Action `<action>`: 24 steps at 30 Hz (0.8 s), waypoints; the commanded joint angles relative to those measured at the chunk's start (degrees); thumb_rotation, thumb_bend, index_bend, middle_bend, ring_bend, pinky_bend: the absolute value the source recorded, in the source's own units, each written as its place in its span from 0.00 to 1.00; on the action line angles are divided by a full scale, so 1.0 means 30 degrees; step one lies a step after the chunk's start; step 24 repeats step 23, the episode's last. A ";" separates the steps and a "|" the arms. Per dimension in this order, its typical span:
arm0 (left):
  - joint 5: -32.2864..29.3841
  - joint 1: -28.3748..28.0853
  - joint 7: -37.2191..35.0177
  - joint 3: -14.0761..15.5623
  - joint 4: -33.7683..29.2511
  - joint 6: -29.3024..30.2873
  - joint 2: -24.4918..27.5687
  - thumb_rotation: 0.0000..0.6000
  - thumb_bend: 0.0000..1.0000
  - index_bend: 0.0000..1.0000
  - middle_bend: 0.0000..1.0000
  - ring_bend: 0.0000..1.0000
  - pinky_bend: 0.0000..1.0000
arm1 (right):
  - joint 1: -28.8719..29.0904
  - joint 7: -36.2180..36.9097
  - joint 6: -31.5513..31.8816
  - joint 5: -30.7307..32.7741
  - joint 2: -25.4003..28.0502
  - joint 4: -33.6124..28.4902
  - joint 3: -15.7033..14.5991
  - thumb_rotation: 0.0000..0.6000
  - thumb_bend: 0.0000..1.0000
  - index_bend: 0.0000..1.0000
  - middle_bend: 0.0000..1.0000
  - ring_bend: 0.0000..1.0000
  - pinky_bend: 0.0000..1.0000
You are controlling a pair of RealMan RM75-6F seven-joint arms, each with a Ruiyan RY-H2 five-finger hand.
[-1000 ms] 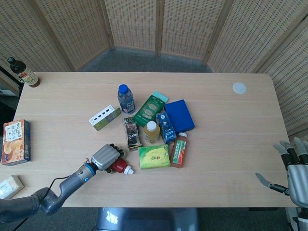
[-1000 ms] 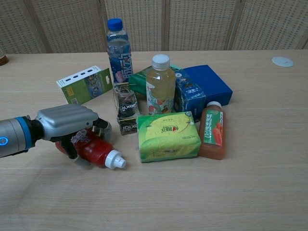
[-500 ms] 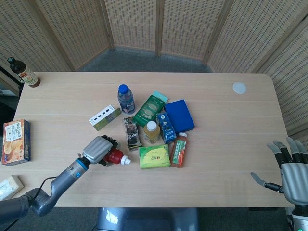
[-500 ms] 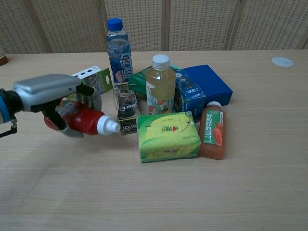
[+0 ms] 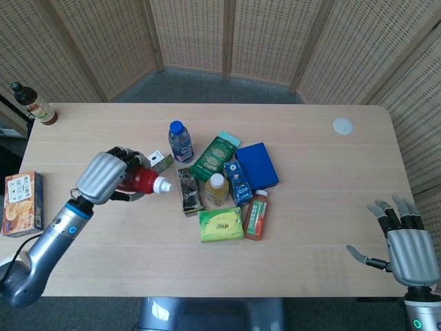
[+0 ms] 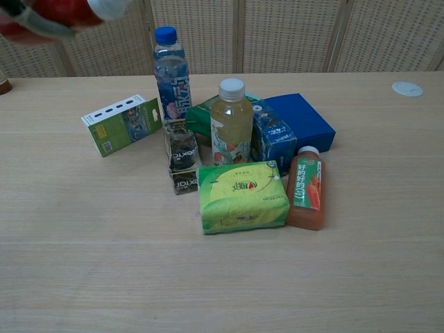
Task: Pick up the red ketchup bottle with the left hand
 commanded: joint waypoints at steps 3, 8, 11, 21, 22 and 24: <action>-0.1164 0.0105 -0.0114 -0.1292 -0.1793 0.0432 0.1975 1.00 0.26 0.69 0.65 0.63 0.72 | 0.0004 0.0119 -0.0015 0.0024 -0.0073 0.0131 -0.0042 0.45 0.17 0.21 0.22 0.06 0.00; -0.1630 0.0270 -0.0168 -0.1357 -0.2260 0.0463 0.2318 1.00 0.26 0.69 0.65 0.63 0.72 | -0.0082 0.0551 0.0176 -0.0129 -0.0058 0.0353 -0.0114 0.46 0.17 0.21 0.22 0.06 0.00; -0.1774 0.0361 -0.0029 -0.1333 -0.2477 0.0545 0.2391 1.00 0.26 0.69 0.65 0.63 0.72 | -0.0219 0.0851 0.0370 -0.0284 0.0006 0.0520 -0.0223 0.45 0.17 0.21 0.22 0.06 0.00; -0.1900 0.0541 0.0084 -0.1245 -0.2596 0.0749 0.2348 1.00 0.26 0.69 0.65 0.63 0.72 | -0.0438 0.1224 0.0713 -0.0398 0.0028 0.0756 -0.0311 0.45 0.17 0.21 0.22 0.06 0.00; -0.1891 0.0544 0.0050 -0.1230 -0.2537 0.0744 0.2316 1.00 0.26 0.69 0.65 0.63 0.71 | -0.0436 0.1206 0.0716 -0.0392 0.0033 0.0738 -0.0302 0.45 0.17 0.21 0.22 0.06 0.00; -0.1880 0.0543 -0.0001 -0.1208 -0.2462 0.0718 0.2277 1.00 0.26 0.69 0.65 0.63 0.71 | -0.0428 0.1152 0.0713 -0.0389 0.0044 0.0704 -0.0288 0.45 0.17 0.21 0.22 0.06 0.00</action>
